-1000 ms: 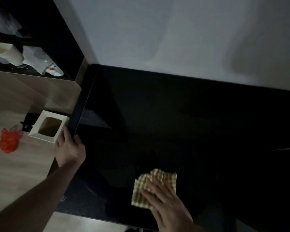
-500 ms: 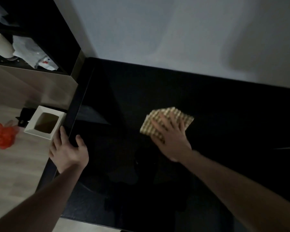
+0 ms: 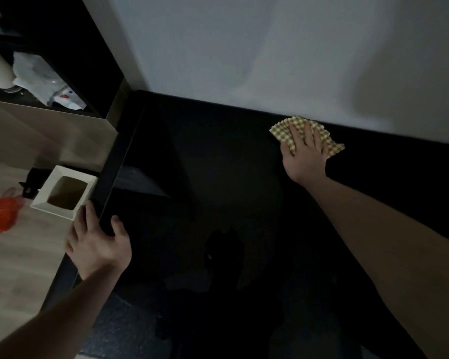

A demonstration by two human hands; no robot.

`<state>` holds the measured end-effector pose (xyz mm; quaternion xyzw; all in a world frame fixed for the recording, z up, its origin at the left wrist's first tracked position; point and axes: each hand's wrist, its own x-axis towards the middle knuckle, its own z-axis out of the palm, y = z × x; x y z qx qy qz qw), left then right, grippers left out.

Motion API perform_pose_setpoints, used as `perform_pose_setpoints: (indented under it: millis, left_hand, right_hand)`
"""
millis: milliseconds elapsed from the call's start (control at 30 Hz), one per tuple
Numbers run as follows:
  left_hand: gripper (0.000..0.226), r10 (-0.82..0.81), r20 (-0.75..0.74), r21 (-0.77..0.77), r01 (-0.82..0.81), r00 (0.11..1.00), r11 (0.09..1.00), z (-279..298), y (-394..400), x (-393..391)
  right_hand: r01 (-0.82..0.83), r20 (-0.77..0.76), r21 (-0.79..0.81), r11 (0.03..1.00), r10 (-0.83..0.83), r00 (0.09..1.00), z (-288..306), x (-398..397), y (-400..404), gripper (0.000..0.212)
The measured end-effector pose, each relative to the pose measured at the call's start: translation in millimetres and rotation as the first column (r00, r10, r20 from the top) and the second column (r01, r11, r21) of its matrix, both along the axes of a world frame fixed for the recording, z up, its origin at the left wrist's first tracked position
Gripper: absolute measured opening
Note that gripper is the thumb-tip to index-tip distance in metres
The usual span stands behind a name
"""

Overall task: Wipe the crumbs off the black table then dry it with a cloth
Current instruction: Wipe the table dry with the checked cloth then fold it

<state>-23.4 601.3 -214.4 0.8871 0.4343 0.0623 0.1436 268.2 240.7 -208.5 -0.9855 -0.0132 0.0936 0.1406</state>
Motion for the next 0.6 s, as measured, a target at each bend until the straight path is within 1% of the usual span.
perform_pose_setpoints:
  millis: [100,200,433,600]
  left_hand:
    - [0.075,0.000,-0.010,0.001,0.000,1.000,1.000,-1,1,0]
    - [0.074,-0.004,-0.016,0.001,0.004,1.000,1.000,-2,1,-1]
    - [0.075,-0.004,-0.025,-0.017,0.003,1.000,1.000,-1,0,-1]
    - [0.073,-0.006,-0.030,-0.036,0.005,1.000,0.999,-2,1,-3]
  right_hand:
    - [-0.001,0.040,-0.005,1.000,0.001,0.999,0,-6,-9,0.058]
    - [-0.044,0.092,-0.028,0.999,0.046,0.995,-5,-31,-22,0.057]
    - [-0.120,0.092,0.017,0.993,0.118,0.989,-2,-142,-46,0.062]
    - [-0.198,0.027,0.075,0.977,0.197,0.980,3,-228,-59,0.064]
